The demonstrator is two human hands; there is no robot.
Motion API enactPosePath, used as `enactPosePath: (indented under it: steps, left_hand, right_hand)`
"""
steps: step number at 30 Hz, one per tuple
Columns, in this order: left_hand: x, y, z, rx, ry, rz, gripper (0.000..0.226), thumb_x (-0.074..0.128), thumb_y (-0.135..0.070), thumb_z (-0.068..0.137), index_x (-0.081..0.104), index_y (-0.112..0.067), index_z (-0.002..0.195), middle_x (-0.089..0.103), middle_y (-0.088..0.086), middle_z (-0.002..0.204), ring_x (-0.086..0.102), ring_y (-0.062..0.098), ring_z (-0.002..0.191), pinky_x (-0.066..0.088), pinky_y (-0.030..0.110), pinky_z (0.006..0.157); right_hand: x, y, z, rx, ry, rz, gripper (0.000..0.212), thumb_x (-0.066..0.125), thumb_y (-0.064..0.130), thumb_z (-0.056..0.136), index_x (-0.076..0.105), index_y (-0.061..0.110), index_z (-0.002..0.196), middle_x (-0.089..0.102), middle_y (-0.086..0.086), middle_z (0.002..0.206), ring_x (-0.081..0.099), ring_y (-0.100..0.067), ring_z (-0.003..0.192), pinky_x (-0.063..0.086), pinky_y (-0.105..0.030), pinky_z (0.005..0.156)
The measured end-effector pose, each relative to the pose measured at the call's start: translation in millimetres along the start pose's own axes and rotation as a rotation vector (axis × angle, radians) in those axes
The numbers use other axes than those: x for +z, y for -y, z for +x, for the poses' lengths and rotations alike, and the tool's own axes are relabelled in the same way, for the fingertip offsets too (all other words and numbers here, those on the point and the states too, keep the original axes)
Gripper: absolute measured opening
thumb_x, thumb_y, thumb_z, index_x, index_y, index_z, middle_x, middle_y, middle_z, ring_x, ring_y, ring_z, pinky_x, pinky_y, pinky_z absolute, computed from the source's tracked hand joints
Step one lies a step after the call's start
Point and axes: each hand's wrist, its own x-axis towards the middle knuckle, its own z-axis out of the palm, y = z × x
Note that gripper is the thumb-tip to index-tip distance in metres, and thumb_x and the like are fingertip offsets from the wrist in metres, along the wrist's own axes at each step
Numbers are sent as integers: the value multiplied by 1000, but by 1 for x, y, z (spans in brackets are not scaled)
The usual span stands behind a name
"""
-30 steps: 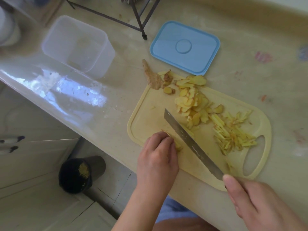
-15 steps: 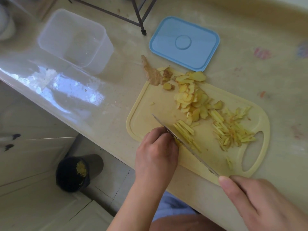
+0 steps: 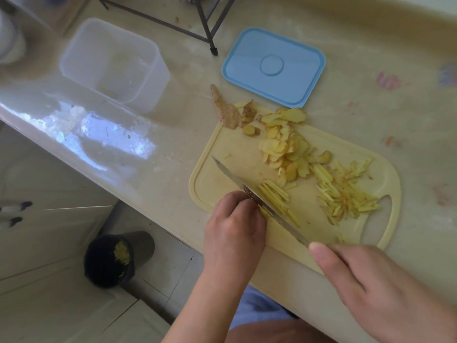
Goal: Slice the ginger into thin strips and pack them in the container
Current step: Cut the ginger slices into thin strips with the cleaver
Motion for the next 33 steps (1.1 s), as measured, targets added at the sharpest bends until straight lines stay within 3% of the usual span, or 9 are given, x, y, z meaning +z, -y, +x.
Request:
enactPosePath:
  steps: [5, 15, 18, 20, 23, 27, 31, 33]
  left_hand:
    - [1, 2, -1, 6, 8, 2, 20, 81, 5, 70, 78, -8, 85, 71, 4, 95, 68, 20, 77, 49, 20, 69]
    - [-1, -1, 0, 8, 6, -7, 13, 75, 0, 76, 78, -7, 87, 71, 3, 95, 68, 20, 79, 49, 19, 71]
    - [-1, -3, 2, -13, 20, 25, 16, 80, 3, 72, 78, -8, 83, 71, 3, 91, 68, 19, 75, 46, 18, 70]
    - [-1, -3, 2, -10, 28, 44, 18, 82, 4, 70, 78, -8, 83, 71, 3, 90, 67, 19, 74, 46, 19, 69]
    - [0, -3, 1, -4, 25, 35, 17, 80, 4, 71, 77, -8, 83, 71, 2, 91, 67, 18, 74, 46, 19, 69]
    - [1, 0, 1, 12, 11, 20, 13, 74, 1, 75, 77, -8, 84, 72, 1, 93, 68, 18, 78, 48, 18, 73]
    - [0, 2, -1, 8, -7, -12, 14, 72, 1, 76, 78, -9, 86, 72, 0, 96, 65, 14, 84, 48, 17, 76]
    - [0, 1, -2, 8, 0, -14, 15, 71, 1, 77, 78, -8, 87, 72, 1, 97, 65, 14, 85, 48, 17, 76]
  right_hand:
    - [0, -3, -12, 28, -14, -58, 75, 15, 81, 76, 41, 13, 61, 51, 6, 50, 45, -10, 48, 33, -22, 52]
    - [12, -7, 10, -24, 14, 0, 71, 14, 79, 83, 35, 18, 53, 45, 2, 48, 43, -12, 45, 32, -28, 47]
    - [3, -7, -3, 4, 8, 22, 72, 16, 80, 79, 40, 14, 63, 45, -1, 48, 41, -10, 44, 32, -26, 48]
    - [-1, -7, -10, 35, 15, 20, 72, 16, 81, 77, 44, 15, 70, 50, -7, 52, 44, -12, 45, 37, -33, 52]
    - [-1, -5, -12, 54, 24, -17, 77, 14, 82, 74, 43, 11, 68, 56, -7, 58, 50, -15, 50, 38, -34, 56]
    - [0, -2, -11, 57, 3, -4, 68, 11, 82, 72, 45, 23, 76, 53, 1, 55, 47, -12, 50, 35, -28, 55]
    - [12, -7, 4, -3, 20, -6, 74, 12, 80, 79, 37, 14, 57, 49, 6, 51, 44, -11, 46, 30, -23, 48]
    - [16, -7, 11, -23, 14, -15, 71, 12, 79, 82, 36, 19, 53, 51, 5, 52, 46, -12, 47, 31, -24, 48]
